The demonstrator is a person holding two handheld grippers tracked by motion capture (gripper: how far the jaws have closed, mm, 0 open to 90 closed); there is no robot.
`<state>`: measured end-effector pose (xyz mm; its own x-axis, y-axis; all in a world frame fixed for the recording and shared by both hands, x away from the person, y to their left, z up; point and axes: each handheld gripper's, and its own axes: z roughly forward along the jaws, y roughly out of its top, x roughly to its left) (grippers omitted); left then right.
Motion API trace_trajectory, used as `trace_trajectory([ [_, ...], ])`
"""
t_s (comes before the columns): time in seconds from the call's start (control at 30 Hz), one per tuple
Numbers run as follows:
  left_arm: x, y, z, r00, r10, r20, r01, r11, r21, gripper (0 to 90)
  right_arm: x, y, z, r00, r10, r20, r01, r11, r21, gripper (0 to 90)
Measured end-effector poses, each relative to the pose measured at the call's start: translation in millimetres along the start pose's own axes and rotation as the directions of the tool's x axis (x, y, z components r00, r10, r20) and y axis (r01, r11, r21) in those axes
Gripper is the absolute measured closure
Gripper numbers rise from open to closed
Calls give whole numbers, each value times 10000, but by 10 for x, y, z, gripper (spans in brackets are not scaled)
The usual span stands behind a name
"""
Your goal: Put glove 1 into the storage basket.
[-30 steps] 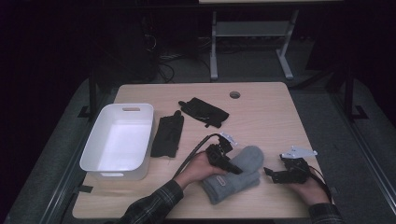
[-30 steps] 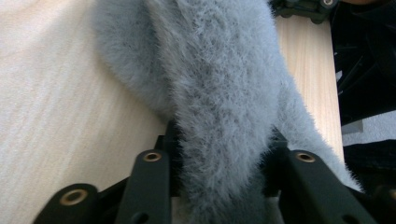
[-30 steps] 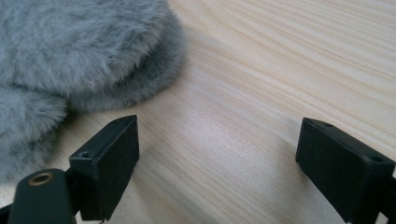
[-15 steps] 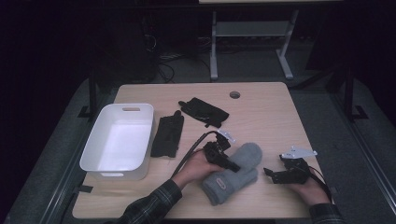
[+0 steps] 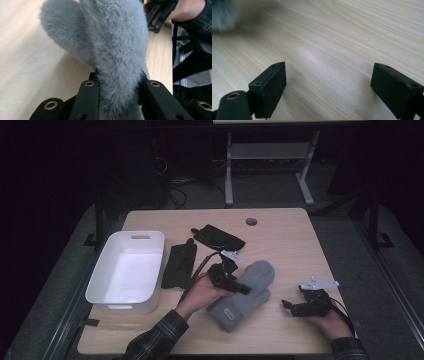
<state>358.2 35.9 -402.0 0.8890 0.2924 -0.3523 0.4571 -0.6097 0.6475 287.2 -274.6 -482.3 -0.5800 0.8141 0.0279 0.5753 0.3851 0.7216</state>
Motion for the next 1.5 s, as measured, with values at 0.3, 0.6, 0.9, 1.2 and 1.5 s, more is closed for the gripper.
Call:
trace_trajectory([
  [0.3,49,31,-459,9964,-128,-843,76,9981,-616,730,1,-1,1,10000,-17,-9,17,10000,-10,128],
  [0.6,103,46,-973,9865,-325,-1608,147,9938,-1105,730,2,0,1,10000,-26,-16,26,10000,-3,127],
  [0.9,148,-4,-1514,9680,-789,-2381,417,9867,-1573,730,1,0,1,10000,-28,-16,28,10000,-5,127],
  [1.2,175,-114,-1995,9447,-1182,-3059,607,9797,-1912,730,0,-1,2,10000,-45,-9,45,10000,-12,127],
  [1.5,233,-382,-2479,9140,-1819,-3627,986,9667,-2362,730,-1,-1,2,10000,-54,-16,54,10000,-20,127],
])
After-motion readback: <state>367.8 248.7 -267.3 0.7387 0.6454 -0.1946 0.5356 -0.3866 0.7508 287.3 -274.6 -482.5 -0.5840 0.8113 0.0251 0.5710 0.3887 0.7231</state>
